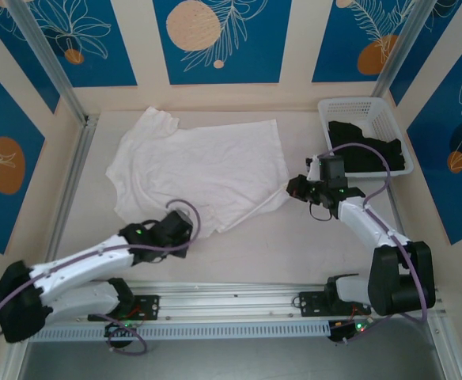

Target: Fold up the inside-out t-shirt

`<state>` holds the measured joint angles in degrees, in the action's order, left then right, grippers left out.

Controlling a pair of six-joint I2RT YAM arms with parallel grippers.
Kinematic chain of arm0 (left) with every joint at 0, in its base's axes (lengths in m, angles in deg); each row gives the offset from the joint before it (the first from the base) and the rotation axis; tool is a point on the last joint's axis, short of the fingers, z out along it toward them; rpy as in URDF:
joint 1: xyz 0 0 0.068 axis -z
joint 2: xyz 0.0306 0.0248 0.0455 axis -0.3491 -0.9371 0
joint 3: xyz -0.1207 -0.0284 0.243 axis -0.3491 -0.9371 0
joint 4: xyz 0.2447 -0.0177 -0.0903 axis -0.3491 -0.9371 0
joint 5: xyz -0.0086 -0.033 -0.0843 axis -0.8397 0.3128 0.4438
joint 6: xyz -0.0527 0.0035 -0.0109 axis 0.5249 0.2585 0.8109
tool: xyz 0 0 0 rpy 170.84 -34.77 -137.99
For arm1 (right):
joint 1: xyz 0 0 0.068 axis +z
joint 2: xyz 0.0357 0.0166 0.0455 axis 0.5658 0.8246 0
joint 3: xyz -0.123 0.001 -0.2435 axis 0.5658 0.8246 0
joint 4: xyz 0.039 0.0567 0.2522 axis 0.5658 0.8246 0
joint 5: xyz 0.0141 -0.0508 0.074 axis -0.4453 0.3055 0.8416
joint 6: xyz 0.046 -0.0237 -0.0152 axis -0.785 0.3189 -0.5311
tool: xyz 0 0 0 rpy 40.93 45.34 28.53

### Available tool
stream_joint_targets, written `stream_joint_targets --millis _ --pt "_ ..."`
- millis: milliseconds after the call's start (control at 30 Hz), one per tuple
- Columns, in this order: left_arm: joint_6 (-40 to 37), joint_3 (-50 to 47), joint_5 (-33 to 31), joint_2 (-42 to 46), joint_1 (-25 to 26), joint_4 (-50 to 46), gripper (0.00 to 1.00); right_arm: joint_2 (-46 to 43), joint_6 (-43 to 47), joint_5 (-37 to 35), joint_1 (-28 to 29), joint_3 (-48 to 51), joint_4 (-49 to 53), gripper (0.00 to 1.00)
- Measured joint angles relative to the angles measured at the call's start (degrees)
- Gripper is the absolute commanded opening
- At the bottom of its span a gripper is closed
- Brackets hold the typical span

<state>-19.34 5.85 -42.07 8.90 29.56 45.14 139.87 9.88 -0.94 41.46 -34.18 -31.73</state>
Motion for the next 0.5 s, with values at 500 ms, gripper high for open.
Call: stream_joint_targets --millis 500 --pt "-28.30 51.28 -16.55 17.64 -5.70 -1.55 0.00 -28.57 6.12 -8.41 -1.14 -27.34 14.36 0.00"
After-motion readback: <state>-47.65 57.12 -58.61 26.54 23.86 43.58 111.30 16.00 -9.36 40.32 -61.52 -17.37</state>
